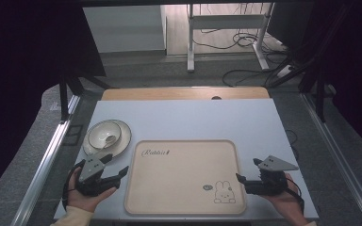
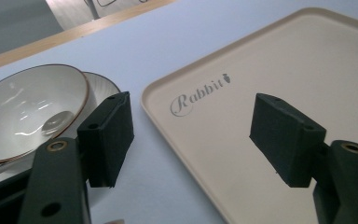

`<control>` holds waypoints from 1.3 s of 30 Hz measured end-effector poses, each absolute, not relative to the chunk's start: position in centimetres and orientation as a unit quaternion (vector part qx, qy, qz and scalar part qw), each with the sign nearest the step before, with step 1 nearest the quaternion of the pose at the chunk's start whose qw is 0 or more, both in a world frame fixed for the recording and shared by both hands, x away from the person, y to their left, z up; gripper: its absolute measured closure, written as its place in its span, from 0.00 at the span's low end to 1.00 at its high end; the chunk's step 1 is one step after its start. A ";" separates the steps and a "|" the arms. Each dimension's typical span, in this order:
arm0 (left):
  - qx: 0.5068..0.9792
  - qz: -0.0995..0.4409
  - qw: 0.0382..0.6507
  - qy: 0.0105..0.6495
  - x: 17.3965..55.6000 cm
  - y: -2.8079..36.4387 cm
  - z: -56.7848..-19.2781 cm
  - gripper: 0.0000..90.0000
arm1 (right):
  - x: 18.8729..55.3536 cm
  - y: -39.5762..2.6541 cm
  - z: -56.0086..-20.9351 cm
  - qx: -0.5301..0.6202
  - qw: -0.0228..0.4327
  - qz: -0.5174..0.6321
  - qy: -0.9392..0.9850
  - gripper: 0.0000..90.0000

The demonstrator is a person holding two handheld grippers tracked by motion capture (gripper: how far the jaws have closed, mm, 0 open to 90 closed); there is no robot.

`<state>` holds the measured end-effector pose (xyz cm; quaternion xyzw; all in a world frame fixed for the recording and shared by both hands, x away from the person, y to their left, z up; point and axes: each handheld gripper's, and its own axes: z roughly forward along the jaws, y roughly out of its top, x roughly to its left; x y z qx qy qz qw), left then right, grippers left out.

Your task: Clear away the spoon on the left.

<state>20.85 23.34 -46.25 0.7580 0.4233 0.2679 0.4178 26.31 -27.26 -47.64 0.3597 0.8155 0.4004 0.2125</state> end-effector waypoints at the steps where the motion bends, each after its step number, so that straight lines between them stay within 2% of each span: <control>1: 0.757 0.270 0.417 0.425 20.8 23.5 -46.2 0.33 | 26.4 -27.2 -47.6 0.359 0.212 0.400 0.816 0.18; 34: 0.711 0.294 0.412 0.489 19.8 28.6 -46.4 0.34 | 26.7 -27.2 -47.9 0.357 0.218 0.388 0.821 0.18; 39: 0.696 0.320 0.425 0.482 18.8 29.0 -45.7 0.36 | 26.8 -27.2 -48.0 0.358 0.219 0.386 0.822 0.18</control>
